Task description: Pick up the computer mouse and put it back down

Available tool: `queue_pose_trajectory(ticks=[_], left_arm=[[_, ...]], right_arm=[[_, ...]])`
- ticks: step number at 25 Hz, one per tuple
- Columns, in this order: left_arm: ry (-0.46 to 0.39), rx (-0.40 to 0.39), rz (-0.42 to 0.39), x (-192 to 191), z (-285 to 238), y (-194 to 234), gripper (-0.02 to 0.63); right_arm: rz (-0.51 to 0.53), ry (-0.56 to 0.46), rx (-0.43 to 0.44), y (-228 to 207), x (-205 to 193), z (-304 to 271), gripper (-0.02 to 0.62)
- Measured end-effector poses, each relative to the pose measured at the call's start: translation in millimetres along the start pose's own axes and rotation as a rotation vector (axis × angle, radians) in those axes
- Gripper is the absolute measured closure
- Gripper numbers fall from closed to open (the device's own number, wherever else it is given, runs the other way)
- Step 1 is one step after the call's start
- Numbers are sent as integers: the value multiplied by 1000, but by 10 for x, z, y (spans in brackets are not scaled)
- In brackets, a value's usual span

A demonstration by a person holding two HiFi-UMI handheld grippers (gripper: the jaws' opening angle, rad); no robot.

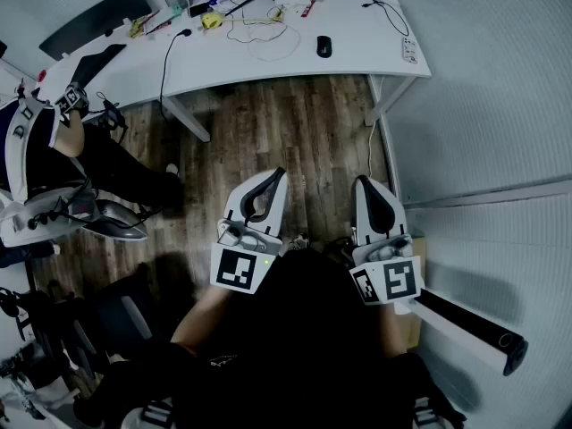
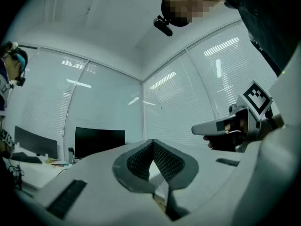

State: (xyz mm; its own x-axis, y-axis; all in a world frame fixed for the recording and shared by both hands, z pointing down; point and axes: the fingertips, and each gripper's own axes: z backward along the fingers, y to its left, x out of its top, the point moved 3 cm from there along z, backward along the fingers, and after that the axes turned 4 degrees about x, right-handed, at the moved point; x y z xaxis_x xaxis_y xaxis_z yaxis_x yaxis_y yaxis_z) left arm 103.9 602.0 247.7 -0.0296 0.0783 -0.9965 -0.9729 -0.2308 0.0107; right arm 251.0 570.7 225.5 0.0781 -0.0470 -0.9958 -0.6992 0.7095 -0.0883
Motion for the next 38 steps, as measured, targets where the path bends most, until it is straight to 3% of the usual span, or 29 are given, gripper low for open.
queue_pose_trajectory(ticks=[17,28,38], left_arm=[[29,66,-9,27,-80,-128,600],[11,-15,-16,-72,-490,-174,600],[-29,-49,38,-181,-1227,312,600]], right_arm=[[-49,15,17,-221,-33,144,597],[-62,-2,-33,-528,-76,4,597],[-71,5,-105,-880,-126,-702,597]])
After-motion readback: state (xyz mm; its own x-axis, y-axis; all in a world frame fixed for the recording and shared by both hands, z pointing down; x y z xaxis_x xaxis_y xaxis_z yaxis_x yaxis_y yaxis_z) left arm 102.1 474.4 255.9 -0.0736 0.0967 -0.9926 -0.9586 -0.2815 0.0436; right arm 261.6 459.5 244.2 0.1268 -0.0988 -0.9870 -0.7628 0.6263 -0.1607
